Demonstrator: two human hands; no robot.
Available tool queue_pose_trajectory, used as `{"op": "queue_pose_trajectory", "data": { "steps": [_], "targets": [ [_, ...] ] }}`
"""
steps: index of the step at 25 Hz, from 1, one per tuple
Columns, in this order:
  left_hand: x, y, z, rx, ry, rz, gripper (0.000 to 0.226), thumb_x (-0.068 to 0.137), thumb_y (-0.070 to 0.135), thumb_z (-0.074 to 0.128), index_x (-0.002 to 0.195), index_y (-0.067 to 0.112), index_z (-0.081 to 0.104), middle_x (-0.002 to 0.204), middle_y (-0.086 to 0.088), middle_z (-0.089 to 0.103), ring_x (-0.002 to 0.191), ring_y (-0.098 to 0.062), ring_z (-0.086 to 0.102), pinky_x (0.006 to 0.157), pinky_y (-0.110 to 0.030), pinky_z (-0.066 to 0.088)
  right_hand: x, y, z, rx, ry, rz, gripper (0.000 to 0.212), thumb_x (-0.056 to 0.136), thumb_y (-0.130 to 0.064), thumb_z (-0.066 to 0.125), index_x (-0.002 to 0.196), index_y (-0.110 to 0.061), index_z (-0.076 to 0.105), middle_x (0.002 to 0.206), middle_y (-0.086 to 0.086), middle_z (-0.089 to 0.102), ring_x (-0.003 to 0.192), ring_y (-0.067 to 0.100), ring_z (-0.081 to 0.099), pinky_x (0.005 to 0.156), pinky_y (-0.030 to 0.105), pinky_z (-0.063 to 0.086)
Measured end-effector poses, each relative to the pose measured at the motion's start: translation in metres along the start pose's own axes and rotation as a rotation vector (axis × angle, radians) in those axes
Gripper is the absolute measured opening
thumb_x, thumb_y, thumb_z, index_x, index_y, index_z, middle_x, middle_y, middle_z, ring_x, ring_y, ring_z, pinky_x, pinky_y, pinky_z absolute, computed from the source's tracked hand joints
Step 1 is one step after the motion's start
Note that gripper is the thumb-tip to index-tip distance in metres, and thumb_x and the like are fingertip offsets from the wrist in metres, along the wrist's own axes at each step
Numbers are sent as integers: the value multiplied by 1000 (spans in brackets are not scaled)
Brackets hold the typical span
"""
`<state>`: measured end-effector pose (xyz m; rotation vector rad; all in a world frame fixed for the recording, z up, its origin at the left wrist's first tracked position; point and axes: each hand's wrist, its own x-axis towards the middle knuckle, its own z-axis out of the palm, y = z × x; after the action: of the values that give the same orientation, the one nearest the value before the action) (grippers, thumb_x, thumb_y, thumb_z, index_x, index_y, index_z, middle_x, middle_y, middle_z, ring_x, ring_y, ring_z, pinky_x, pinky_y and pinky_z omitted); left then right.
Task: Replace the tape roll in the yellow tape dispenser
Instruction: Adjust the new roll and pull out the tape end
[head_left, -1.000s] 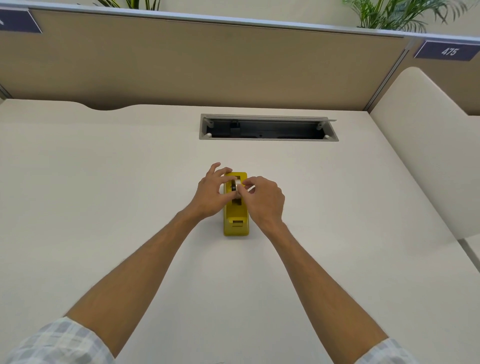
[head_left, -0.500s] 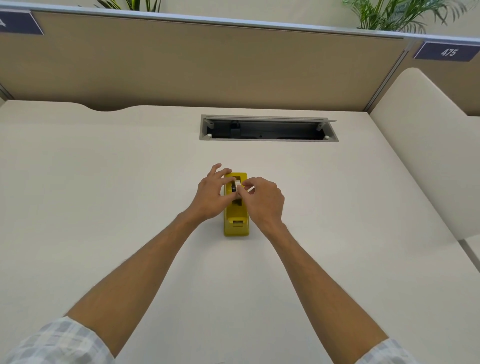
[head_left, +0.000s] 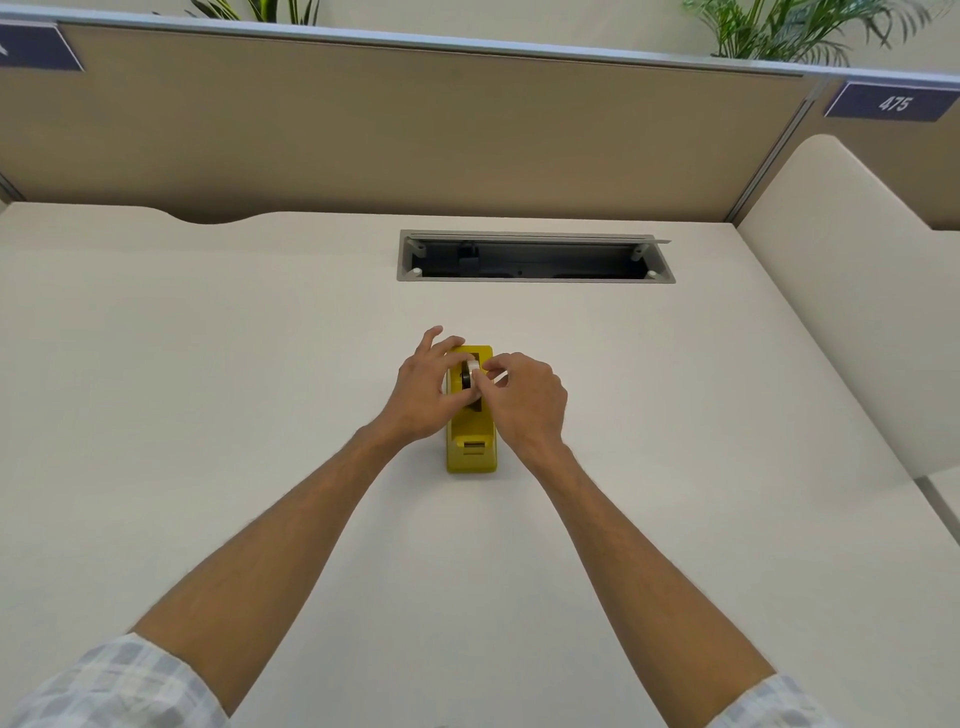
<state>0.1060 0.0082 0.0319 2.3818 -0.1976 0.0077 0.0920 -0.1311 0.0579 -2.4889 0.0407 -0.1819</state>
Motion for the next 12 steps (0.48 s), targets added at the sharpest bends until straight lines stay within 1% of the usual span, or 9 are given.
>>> {"op": "queue_pose_trajectory", "data": {
  "steps": [3,6,9,11,12],
  "targets": [
    [-3,-2,2,-10,37,45,46,84,35,70,126,23,57,147,3,45,147,-16,16,113,-49,24,0,0,0,5,7,2,24,90,-40,58,100,-23,71,93,-7,73,83,17,68,71,34,53],
    [-6,0,4,3,78,82,43,83,33,71,123,22,59,141,3,51,144,-17,23,111,-47,29,0,-1,1,4,15,-7,26,91,-42,57,101,-22,71,94,-6,73,82,17,67,69,32,52],
    [-9,3,5,-15,93,44,40,85,33,69,122,26,58,145,0,48,141,-21,30,110,-48,31,1,-2,0,9,19,-20,26,92,-42,57,102,-22,71,95,-7,73,82,16,68,64,28,47],
    [-11,4,5,-22,94,8,39,85,32,69,122,28,58,147,-3,44,137,-24,36,108,-42,32,2,-2,-1,10,15,-23,25,92,-40,58,102,-22,72,95,-6,73,81,15,67,63,25,43],
    [-11,4,4,-31,102,25,38,85,29,70,121,27,59,144,-4,48,133,-24,40,105,-38,32,2,-3,-1,11,11,-22,24,92,-40,59,102,-23,72,95,-7,72,81,15,67,63,25,42]
  ]
}}
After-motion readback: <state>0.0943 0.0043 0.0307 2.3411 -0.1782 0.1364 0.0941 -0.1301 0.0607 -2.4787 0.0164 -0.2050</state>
